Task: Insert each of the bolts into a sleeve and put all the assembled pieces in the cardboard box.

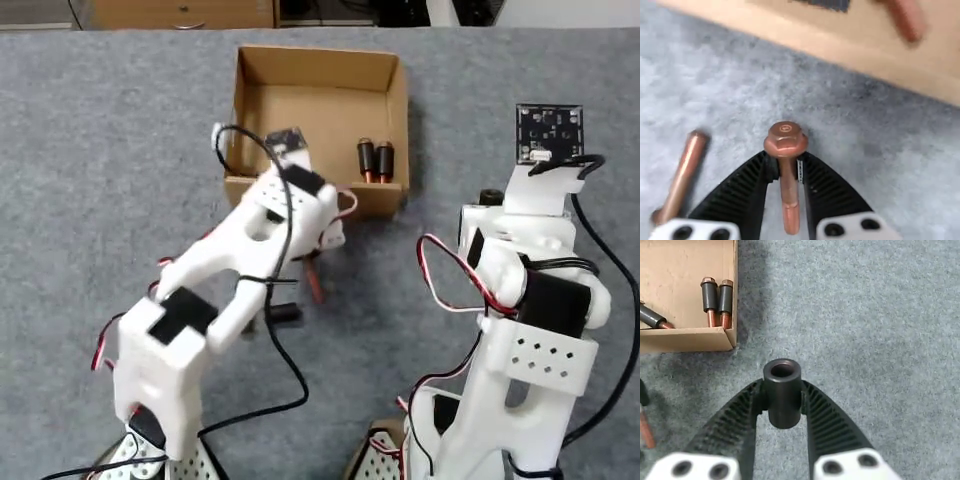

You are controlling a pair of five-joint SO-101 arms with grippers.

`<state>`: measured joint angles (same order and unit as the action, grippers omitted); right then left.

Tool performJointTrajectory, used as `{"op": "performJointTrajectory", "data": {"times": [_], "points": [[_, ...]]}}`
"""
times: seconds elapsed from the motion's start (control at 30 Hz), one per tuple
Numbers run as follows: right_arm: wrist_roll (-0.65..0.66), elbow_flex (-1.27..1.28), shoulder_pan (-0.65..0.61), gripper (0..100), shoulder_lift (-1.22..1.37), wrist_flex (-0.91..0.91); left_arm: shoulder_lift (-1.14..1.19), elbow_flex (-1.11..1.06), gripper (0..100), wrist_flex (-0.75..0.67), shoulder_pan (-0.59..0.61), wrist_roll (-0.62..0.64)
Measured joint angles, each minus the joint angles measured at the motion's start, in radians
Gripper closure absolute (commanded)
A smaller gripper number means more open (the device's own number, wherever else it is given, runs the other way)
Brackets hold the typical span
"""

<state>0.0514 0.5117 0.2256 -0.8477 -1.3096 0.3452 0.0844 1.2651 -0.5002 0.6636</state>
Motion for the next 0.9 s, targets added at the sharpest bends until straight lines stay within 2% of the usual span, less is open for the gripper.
{"op": "performJointTrajectory", "data": {"times": [0.2, 0.4, 0.63, 0.9], "points": [[0.0, 0.0, -0.04, 99.7, 0.0, 0.002, -0.16, 0.161, 98, 0.247, -0.002, 0.0], [0.0, 0.003, -0.117, 99.7, -0.075, 0.002, -0.341, 0.285, 98, 0.39, -0.002, -0.002], [-0.002, 0.044, -0.21, 99.7, -0.342, 0.002, -0.597, 0.325, 98, 0.387, 0.0, -0.041], [-0.003, 0.276, -0.353, 99.7, -0.562, 0.014, -0.718, 0.304, 98, 0.279, 0.0, -0.146]]}}
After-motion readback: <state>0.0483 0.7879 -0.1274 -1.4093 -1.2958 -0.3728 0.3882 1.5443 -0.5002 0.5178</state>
